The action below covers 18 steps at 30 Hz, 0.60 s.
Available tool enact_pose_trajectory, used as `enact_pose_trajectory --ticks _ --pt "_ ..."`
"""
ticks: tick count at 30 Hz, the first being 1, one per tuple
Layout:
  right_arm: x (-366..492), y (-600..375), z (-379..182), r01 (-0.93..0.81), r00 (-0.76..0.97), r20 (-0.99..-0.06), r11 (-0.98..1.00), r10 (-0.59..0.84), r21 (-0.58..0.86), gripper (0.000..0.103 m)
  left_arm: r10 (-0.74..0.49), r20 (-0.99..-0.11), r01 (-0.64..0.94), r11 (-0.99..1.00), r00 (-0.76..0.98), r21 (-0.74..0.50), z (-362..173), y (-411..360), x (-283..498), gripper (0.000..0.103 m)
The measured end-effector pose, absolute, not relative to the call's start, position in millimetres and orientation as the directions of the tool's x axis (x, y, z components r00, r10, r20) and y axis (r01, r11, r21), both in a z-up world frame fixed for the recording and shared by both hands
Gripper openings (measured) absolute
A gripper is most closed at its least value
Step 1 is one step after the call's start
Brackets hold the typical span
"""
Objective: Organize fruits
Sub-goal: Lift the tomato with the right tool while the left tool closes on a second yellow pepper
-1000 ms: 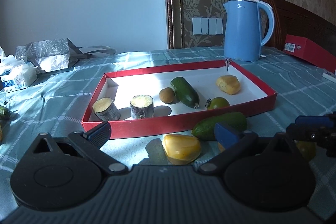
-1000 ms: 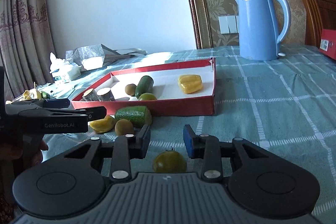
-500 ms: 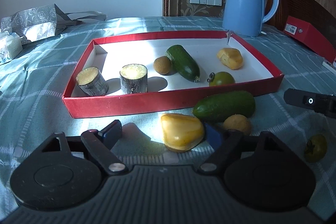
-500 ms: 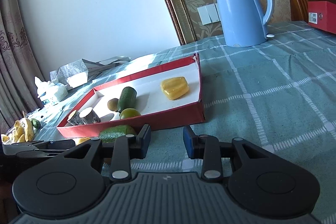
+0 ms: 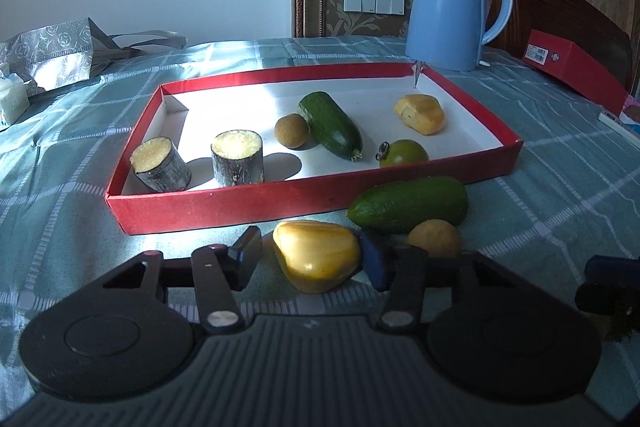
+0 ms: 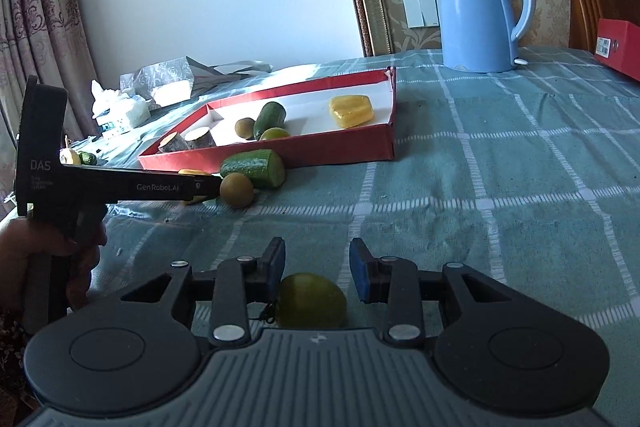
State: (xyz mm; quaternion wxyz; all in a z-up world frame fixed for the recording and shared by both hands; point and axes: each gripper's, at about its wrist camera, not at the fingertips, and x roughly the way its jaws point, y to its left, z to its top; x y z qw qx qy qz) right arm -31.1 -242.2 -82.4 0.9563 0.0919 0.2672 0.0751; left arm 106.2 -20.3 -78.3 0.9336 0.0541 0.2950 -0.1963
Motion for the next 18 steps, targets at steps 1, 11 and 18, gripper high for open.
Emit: enact_pose_trajectory --ticks 1,11,18 --pt "-34 -241 -83 -0.103 0.846 -0.495 0.972 0.197 0.210 0.034 -0.338 -0.572 0.398 0.917 0.748 -0.022 -78 -19 106 0.050" --pt "-57 -233 -89 -0.110 0.862 -0.478 0.983 0.169 0.148 0.044 -0.334 -0.577 0.414 0.910 0.745 0.007 -79 -24 108 0.059" --pt "-81 -227 -97 -0.099 0.889 -0.439 0.991 0.130 0.093 0.042 -0.339 -0.576 0.419 0.908 0.744 0.006 -79 -26 109 0.053"
